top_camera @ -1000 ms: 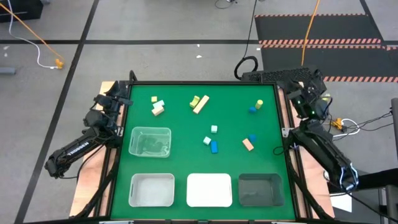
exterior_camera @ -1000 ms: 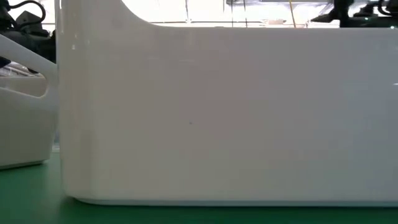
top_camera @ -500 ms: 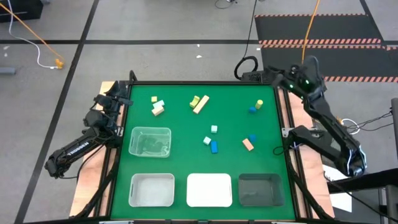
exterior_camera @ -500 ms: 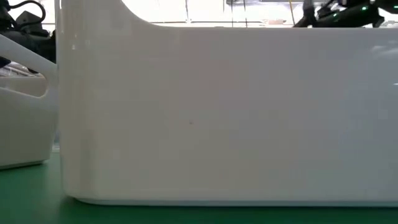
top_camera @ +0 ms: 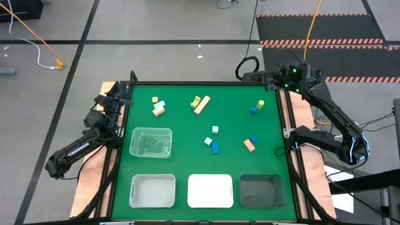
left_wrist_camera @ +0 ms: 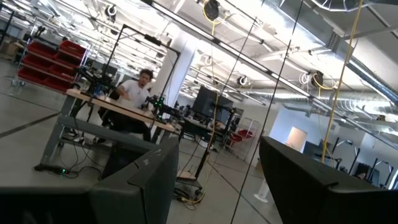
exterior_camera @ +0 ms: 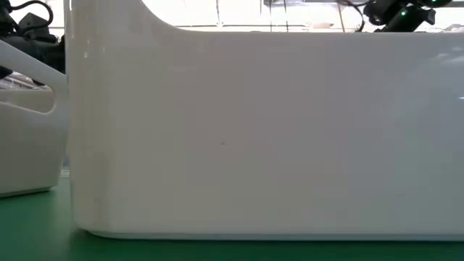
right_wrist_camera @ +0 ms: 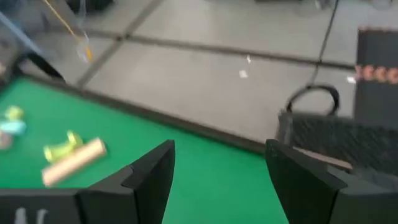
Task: Sort & place blocks by color
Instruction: Put the right green block into the black bin
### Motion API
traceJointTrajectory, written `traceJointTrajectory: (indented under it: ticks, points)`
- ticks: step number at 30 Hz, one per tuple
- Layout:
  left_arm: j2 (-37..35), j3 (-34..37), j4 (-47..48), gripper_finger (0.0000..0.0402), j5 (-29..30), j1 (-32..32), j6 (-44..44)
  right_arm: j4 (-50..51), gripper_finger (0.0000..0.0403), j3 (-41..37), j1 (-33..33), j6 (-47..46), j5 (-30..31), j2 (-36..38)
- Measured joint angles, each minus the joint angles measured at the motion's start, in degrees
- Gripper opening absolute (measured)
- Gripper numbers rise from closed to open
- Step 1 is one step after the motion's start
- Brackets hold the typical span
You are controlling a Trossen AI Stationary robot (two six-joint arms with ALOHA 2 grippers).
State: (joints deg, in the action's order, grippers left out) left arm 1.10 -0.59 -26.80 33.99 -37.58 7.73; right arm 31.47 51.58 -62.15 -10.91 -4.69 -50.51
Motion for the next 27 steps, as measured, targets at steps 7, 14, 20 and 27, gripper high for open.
traceJointTrajectory:
  ticks: [7,14,20,27]
  points:
    - [0.00,-0.01,0.00,0.0225,-0.02,0.00,0.00,16.75,0.0240,5.80,1.17,-2.25,0.15,-6.74]
    - [0.01,-0.01,0.01,0.0225,-0.02,0.00,0.00,21.06,0.0240,1.97,3.53,-13.90,0.33,-12.20]
    - [0.00,0.01,-0.01,0.0225,-0.02,0.00,0.00,12.21,0.0240,-4.35,5.23,-17.24,7.51,-15.86]
    - [0.01,-0.01,0.00,0.0225,-0.01,0.00,0.00,7.65,0.0240,-7.31,6.63,-21.07,9.14,-19.01]
